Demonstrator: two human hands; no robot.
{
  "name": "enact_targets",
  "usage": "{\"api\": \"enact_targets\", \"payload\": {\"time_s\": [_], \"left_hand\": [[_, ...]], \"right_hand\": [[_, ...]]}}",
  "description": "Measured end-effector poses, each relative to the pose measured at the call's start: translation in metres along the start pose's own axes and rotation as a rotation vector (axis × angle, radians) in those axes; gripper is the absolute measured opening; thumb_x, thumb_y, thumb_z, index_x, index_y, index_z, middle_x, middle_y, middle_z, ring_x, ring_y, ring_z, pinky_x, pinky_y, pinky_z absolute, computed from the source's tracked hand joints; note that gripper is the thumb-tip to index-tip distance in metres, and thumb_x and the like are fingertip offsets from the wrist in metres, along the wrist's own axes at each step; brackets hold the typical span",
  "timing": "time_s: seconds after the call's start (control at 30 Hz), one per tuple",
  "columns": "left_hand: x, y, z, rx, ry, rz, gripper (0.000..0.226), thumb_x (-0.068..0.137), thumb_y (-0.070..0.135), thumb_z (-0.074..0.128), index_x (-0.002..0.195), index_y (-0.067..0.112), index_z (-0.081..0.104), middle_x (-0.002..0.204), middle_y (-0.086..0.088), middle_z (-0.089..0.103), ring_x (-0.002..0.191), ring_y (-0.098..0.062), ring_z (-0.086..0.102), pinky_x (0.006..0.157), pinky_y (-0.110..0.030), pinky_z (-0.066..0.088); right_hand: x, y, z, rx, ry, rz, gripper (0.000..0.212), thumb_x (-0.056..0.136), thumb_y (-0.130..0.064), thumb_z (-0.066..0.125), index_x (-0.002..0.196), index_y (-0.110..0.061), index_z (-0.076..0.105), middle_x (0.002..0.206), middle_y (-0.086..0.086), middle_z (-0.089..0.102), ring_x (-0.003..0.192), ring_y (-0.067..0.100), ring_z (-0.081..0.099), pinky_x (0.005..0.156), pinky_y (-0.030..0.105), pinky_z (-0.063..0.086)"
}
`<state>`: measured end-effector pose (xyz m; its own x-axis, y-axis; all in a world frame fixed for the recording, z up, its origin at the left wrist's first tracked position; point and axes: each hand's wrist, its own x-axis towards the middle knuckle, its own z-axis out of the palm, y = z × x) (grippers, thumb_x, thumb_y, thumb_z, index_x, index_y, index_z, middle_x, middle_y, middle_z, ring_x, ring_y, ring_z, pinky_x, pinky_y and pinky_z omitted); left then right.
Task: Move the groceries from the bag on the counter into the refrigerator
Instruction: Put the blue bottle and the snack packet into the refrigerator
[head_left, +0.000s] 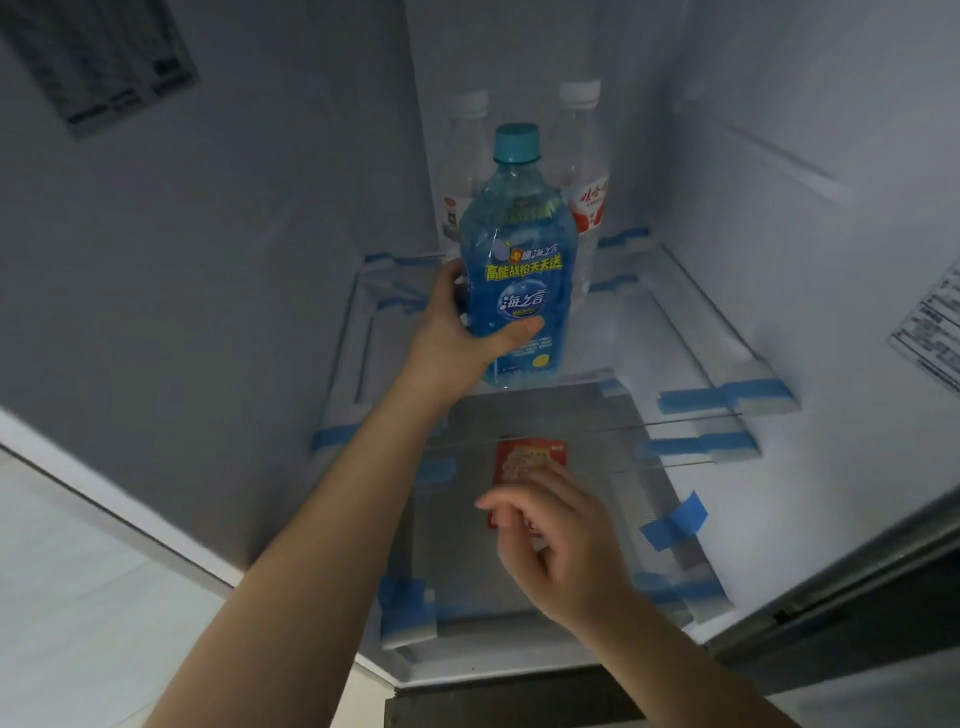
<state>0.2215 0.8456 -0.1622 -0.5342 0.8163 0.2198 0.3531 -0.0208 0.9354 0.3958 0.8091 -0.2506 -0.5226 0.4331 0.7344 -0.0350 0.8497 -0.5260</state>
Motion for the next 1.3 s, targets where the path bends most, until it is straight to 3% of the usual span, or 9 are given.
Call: {"api": "enact_targets", "payload": {"time_s": [0.07,0.17,0.23,0.33,0.5,0.63,0.7,0.93,1.3], "left_hand": [[0.0,-0.002,0.0,0.018,0.018,0.015,0.081,0.068,0.035,0.087,0.135,0.026,0.043,0.127,0.007,0.059,0.109,0.001,0.058,0.086,-0.017,0.052],[0.0,-0.007,0.001,0.043,0.03,0.04,0.079,0.066,0.044,0.086,0.132,0.028,0.046,0.127,0.004,0.06,0.108,-0.003,0.059,0.088,-0.025,0.054],[0.0,-0.006,0.001,0.06,0.03,0.045,0.077,0.068,0.046,0.085,0.132,0.03,0.046,0.127,0.006,0.06,0.107,0.0,0.059,0.083,-0.018,0.052],[0.0,-0.004,0.001,0.095,0.025,0.071,0.076,0.07,0.048,0.082,0.134,0.031,0.046,0.13,0.006,0.058,0.11,-0.002,0.057,0.085,-0.017,0.048],[-0.003,-0.003,0.005,0.098,0.065,0.083,0.075,0.074,0.042,0.082,0.137,0.025,0.045,0.127,0.009,0.061,0.107,0.003,0.057,0.078,-0.001,0.044],[-0.007,-0.013,0.001,-0.029,0.046,0.037,0.093,0.073,0.037,0.084,0.147,0.026,0.029,0.133,0.004,0.058,0.12,-0.004,0.055,0.094,-0.026,0.052],[-0.01,-0.02,-0.002,-0.02,0.049,0.056,0.092,0.074,0.036,0.083,0.148,0.027,0.029,0.137,0.004,0.054,0.122,-0.003,0.053,0.098,-0.029,0.049],[-0.013,-0.021,0.006,0.06,0.161,0.116,0.058,0.08,0.018,0.079,0.13,0.021,0.051,0.124,0.008,0.059,0.108,0.008,0.054,0.081,-0.005,0.045],[0.008,-0.021,0.015,0.102,0.154,0.118,0.05,0.088,0.011,0.07,0.133,0.013,0.047,0.121,0.01,0.054,0.1,0.013,0.05,0.081,-0.002,0.043]], "right_hand": [[0.025,0.0,-0.015,-0.009,0.135,0.036,0.016,0.097,-0.02,0.048,0.1,-0.017,0.063,0.08,-0.001,0.065,0.075,0.012,0.062,0.067,0.03,0.051],[0.062,0.015,-0.035,-0.101,0.209,0.164,0.027,0.098,-0.023,0.048,0.114,-0.007,0.061,0.102,0.004,0.064,0.095,0.013,0.06,0.084,0.028,0.051],[0.083,0.026,-0.043,-0.171,0.14,0.319,0.041,0.098,-0.032,0.049,0.133,-0.01,0.051,0.122,0.005,0.058,0.111,0.011,0.055,0.092,0.02,0.046],[0.101,0.043,-0.043,-0.265,-0.052,0.421,0.054,0.096,-0.037,0.054,0.144,-0.019,0.037,0.136,0.003,0.053,0.119,0.014,0.054,0.095,0.026,0.045],[0.112,0.057,-0.037,-0.265,-0.101,0.414,0.057,0.091,-0.03,0.065,0.141,-0.019,0.039,0.129,0.002,0.063,0.113,0.019,0.061,0.092,0.034,0.049],[0.112,0.06,-0.034,-0.289,-0.066,0.41,0.057,0.089,-0.031,0.066,0.139,-0.02,0.042,0.129,0.002,0.063,0.113,0.019,0.062,0.091,0.035,0.049],[0.111,0.061,-0.032,-0.296,-0.048,0.407,0.057,0.09,-0.031,0.065,0.141,-0.021,0.041,0.128,0.002,0.063,0.112,0.018,0.062,0.088,0.031,0.048],[0.113,0.062,-0.031,-0.343,-0.046,0.426,0.059,0.091,-0.031,0.064,0.143,-0.021,0.039,0.129,0.003,0.063,0.114,0.02,0.062,0.092,0.034,0.05],[0.128,0.073,-0.023,-0.318,-0.008,0.445,0.058,0.091,-0.022,0.065,0.143,-0.018,0.04,0.123,0.009,0.065,0.107,0.026,0.064,0.087,0.04,0.054]]}}
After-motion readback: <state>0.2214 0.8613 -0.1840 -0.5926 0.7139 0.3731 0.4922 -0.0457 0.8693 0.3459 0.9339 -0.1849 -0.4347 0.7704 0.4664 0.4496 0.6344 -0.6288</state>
